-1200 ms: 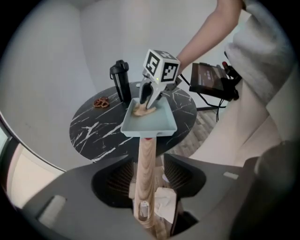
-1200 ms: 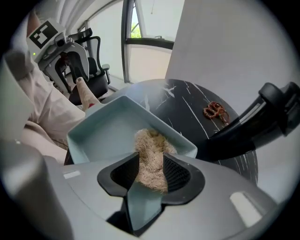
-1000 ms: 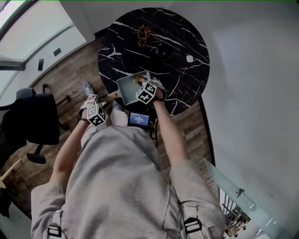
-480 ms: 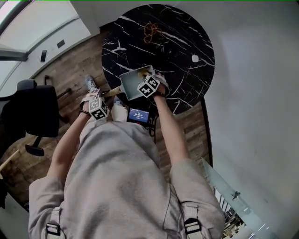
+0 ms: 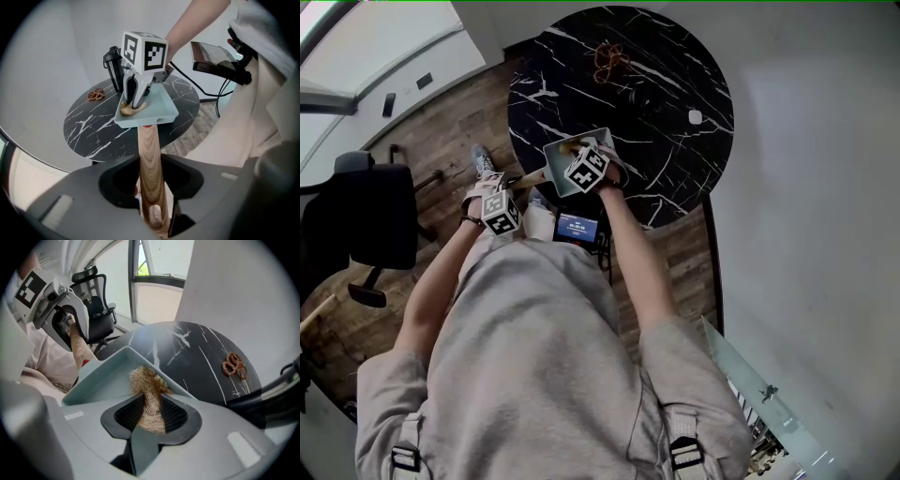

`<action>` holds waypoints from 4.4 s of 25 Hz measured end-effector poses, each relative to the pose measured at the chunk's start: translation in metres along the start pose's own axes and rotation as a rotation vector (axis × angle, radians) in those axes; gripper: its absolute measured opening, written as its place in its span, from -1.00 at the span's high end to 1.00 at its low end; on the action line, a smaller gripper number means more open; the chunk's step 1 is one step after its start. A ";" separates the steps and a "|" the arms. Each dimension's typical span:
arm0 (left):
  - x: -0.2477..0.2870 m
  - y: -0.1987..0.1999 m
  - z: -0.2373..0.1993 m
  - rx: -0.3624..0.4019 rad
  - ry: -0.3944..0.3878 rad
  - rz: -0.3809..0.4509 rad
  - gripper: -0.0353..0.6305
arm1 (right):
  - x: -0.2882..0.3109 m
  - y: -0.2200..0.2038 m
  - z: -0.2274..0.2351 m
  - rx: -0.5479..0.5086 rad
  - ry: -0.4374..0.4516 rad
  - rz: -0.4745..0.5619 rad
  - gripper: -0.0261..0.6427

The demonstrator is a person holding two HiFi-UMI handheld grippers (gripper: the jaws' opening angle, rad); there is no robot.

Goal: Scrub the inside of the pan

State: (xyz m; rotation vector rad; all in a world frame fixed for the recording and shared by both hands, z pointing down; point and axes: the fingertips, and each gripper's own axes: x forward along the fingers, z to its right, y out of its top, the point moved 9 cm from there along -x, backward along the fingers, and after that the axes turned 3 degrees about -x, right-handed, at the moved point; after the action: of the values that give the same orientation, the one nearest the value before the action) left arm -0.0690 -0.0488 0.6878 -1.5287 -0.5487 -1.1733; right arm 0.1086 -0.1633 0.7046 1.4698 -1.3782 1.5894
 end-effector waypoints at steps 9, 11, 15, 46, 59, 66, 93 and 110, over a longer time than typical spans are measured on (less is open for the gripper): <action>0.000 0.004 0.000 0.009 -0.009 -0.026 0.49 | 0.009 0.036 -0.029 0.007 0.102 0.011 0.57; 0.000 0.004 0.000 0.006 -0.010 -0.026 0.49 | 0.009 0.037 -0.028 0.059 0.117 0.018 0.58; 0.000 0.005 0.000 0.004 -0.015 -0.029 0.49 | 0.009 0.039 -0.028 0.131 0.140 0.036 0.63; 0.000 0.001 0.000 -0.062 -0.021 -0.007 0.48 | -0.018 -0.047 0.022 0.080 -0.108 -0.185 0.64; 0.003 0.001 0.000 -0.101 -0.021 -0.033 0.48 | -0.009 -0.023 -0.016 0.161 0.144 -0.201 0.64; 0.008 0.003 -0.001 -0.117 -0.021 -0.058 0.47 | 0.005 0.012 -0.043 0.252 0.296 -0.184 0.66; 0.009 0.003 -0.003 -0.128 -0.028 -0.083 0.47 | -0.034 -0.064 0.024 0.256 0.096 -0.182 0.65; 0.014 0.001 -0.006 -0.175 -0.043 -0.133 0.47 | -0.013 -0.042 -0.027 0.161 0.237 -0.283 0.66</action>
State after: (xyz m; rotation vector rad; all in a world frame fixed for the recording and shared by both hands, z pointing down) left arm -0.0647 -0.0575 0.6989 -1.6901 -0.5968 -1.3209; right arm 0.1395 -0.1223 0.7079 1.4394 -0.8852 1.6556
